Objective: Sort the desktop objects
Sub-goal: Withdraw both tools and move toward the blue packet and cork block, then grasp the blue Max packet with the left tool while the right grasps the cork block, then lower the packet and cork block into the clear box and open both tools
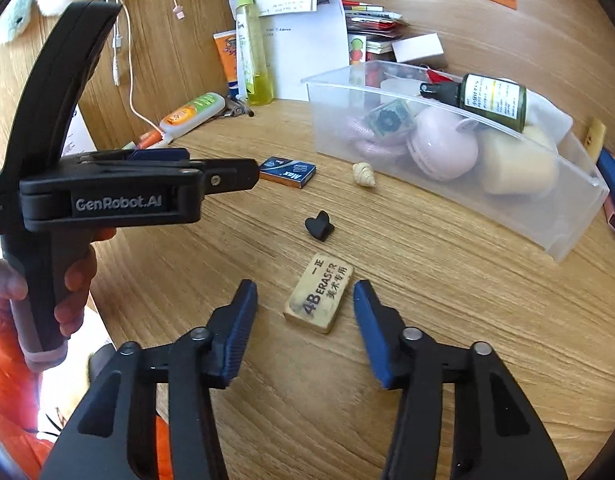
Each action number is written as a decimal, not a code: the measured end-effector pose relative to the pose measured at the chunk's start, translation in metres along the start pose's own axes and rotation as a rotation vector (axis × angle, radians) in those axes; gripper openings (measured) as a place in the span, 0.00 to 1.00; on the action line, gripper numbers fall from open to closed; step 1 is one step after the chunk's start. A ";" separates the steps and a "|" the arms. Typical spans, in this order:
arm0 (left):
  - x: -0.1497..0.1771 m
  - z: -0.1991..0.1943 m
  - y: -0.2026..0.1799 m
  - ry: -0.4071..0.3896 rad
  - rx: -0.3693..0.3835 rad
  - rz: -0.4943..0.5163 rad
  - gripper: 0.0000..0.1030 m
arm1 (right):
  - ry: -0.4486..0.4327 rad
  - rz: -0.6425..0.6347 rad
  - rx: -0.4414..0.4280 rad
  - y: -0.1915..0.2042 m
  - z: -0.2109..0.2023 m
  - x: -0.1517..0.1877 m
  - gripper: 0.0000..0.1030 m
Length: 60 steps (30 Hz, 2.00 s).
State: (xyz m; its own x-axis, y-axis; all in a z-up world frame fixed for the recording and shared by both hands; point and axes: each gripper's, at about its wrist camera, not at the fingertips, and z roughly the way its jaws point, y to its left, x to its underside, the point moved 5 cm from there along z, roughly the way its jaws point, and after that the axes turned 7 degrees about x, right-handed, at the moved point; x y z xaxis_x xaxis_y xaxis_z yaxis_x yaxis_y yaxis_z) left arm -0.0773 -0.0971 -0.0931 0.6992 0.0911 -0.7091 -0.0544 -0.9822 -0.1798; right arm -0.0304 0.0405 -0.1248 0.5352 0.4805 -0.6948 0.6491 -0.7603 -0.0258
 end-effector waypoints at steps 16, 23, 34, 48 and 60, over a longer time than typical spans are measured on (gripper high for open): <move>-0.017 0.051 -0.007 0.148 -0.001 0.050 0.69 | -0.034 0.060 0.043 -0.032 -0.013 -0.010 0.21; -0.018 0.054 -0.014 0.143 -0.030 0.092 0.55 | -0.064 0.094 0.042 -0.047 -0.025 -0.015 0.21; -0.015 0.046 -0.011 0.120 -0.002 0.082 0.51 | -0.096 0.142 0.058 -0.071 -0.037 -0.024 0.21; -0.050 -0.009 -0.015 -0.063 0.073 0.029 0.51 | -0.170 0.207 0.120 -0.114 -0.065 -0.044 0.21; -0.074 -0.012 -0.027 -0.104 0.119 0.056 0.51 | -0.175 0.239 0.156 -0.142 -0.063 -0.061 0.21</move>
State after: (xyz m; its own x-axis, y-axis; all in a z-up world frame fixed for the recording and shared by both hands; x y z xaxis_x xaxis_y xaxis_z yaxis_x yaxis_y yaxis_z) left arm -0.1190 -0.0797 -0.0272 0.6154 0.0596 -0.7859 -0.1791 -0.9605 -0.2130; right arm -0.1210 0.1467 -0.0329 0.5526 0.2080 -0.8071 0.4185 -0.9067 0.0528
